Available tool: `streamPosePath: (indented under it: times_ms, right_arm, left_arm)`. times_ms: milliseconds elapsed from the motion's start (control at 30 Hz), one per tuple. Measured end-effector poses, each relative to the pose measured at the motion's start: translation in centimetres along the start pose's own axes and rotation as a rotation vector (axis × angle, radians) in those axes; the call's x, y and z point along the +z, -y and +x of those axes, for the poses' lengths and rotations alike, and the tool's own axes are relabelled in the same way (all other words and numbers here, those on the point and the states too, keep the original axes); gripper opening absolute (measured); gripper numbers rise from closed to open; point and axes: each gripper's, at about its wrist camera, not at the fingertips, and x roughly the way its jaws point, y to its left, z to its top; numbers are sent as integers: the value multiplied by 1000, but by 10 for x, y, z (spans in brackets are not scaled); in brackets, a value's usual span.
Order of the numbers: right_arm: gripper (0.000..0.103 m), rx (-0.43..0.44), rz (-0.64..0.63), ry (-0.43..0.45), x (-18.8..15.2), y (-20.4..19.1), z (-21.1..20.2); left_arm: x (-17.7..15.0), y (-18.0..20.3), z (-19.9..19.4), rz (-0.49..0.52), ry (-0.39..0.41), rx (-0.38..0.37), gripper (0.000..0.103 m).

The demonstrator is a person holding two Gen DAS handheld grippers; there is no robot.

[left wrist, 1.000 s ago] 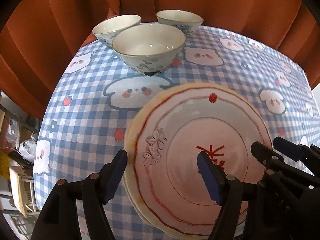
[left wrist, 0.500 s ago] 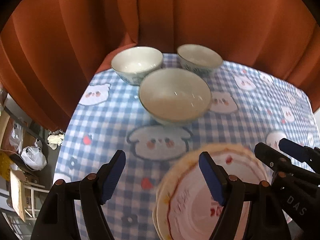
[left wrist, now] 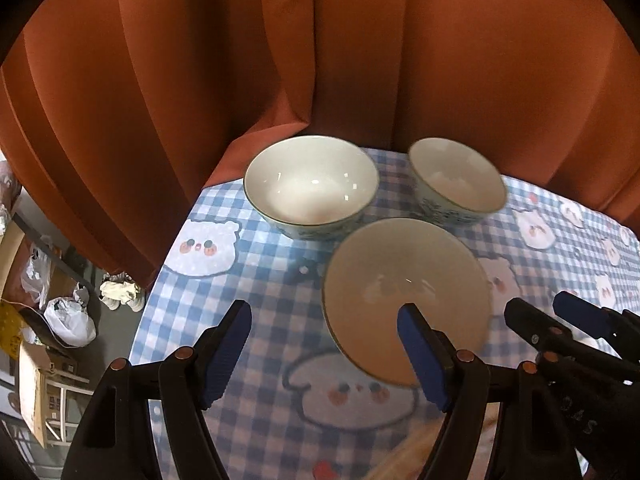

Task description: Organize plates and bowls

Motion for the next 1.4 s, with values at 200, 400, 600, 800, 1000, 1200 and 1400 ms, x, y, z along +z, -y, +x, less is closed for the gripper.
streamPosePath:
  times_ms: [200,400,600,800,1000,1200,1400]
  right_arm:
    - [55,31,0,-14,17,-7,32]
    - [35,70,7,-42,23,-11,57]
    - [13,123,5,-68,26,-14,72]
    - [13,123,2,-73,26,-14,73]
    - [13,119,20,-72,20,-7,62]
    - [13,96,24,-42,17,2,39]
    - [13,75,50,8,10,19,3]
  left_arm:
    - [7,0,33,1,-50,20,67]
    - [4,9,56,39,-95,33,38]
    - [5,14,65,28,-117,17,17]
    - [7,15,61,7,-121,11,14]
    - [6,23,51,20,-117,5,14]
    - [8,35,26,38,-80,-18,14]
    - [7,52,-6,74,-36,-45,14]
